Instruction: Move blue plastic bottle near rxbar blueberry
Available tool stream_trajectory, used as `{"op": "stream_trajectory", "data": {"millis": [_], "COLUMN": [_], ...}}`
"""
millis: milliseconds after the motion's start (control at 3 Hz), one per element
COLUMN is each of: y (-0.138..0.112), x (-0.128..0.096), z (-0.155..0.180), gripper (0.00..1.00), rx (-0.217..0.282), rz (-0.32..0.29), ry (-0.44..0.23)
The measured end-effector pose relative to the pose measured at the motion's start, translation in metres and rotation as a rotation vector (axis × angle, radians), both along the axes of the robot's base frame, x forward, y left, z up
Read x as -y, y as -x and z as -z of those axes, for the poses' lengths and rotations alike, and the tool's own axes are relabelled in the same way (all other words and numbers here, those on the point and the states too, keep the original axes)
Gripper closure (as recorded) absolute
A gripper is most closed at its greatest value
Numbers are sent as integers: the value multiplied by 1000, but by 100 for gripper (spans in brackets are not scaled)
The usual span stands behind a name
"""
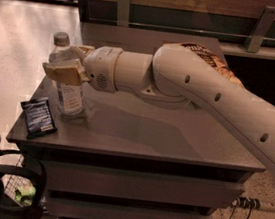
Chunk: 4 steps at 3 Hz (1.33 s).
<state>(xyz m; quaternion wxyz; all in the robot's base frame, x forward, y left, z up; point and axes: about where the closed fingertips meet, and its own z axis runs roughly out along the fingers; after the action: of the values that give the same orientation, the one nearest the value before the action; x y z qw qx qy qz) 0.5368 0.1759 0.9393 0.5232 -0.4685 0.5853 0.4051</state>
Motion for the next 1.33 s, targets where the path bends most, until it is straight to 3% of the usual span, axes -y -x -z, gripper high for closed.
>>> {"op": "stream_trajectory", "data": {"millis": [333,1333], "y": [1,5], "x": [-1,-7], "z": [0,-2], "gripper": [89,20], "rx": [-1,4], "rz": [2,-10], "ry": [9,10]}}
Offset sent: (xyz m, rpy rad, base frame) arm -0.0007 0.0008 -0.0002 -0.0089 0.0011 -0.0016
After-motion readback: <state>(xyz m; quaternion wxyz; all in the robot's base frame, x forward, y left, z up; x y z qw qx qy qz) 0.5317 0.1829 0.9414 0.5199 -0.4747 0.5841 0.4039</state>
